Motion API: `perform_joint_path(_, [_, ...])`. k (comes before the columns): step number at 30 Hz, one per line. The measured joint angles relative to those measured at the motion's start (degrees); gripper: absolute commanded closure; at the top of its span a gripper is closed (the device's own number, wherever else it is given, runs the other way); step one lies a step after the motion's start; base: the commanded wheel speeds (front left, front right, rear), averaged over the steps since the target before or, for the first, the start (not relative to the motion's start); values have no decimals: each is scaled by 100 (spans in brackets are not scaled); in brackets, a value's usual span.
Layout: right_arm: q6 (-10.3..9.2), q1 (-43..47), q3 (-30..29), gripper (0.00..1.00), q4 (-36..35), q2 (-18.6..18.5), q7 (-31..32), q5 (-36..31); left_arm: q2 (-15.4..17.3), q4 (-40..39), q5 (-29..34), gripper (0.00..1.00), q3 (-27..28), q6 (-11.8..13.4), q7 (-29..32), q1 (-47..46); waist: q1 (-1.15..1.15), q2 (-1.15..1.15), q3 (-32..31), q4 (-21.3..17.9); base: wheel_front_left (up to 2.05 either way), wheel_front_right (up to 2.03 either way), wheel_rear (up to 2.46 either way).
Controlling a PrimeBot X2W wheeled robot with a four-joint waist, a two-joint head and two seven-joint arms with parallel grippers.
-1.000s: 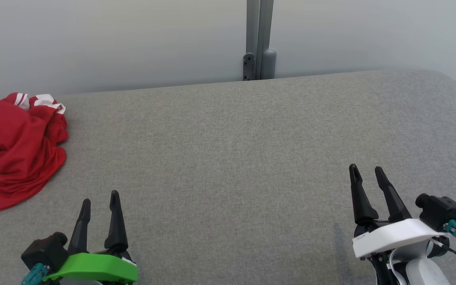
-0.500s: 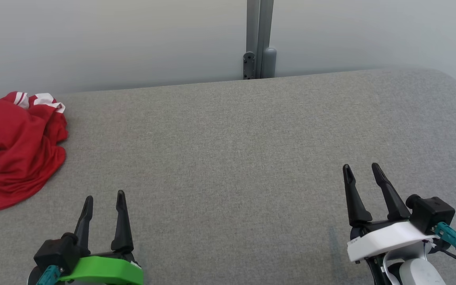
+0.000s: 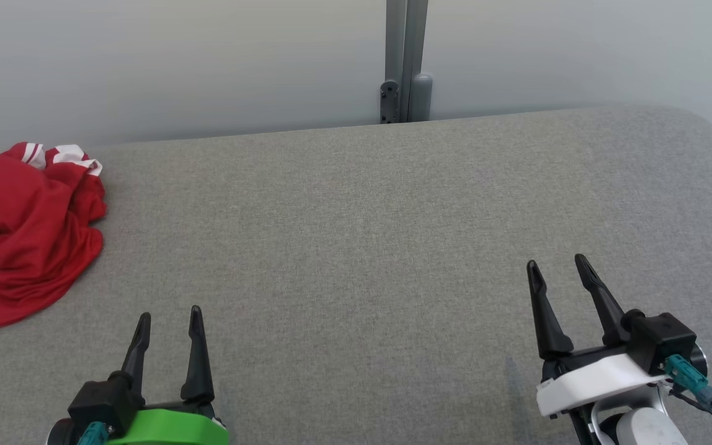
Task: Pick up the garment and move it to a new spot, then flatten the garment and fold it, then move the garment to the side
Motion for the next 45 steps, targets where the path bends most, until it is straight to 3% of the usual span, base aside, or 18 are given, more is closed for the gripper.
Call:
perform_joint_path(20, [0, 27, 62, 0, 144, -12, -204, -669, 5, 87, 672, 0, -148, 32, -202, 52, 0, 0, 13, -7, 0, 0, 0])
perform_joint_path(37, [0, 27, 76, 0, 243, -13, -208, -664, 7, 136, 673, 0, -162, 33, -203, 53, 0, 0, 37, 17, 0, 0, 0])
perform_joint_path(45, [0, 40, 31, 0, 267, -15, -208, -577, 8, 144, 697, 0, -191, 44, -203, 40, 0, 0, 48, 236, 0, 0, 0])
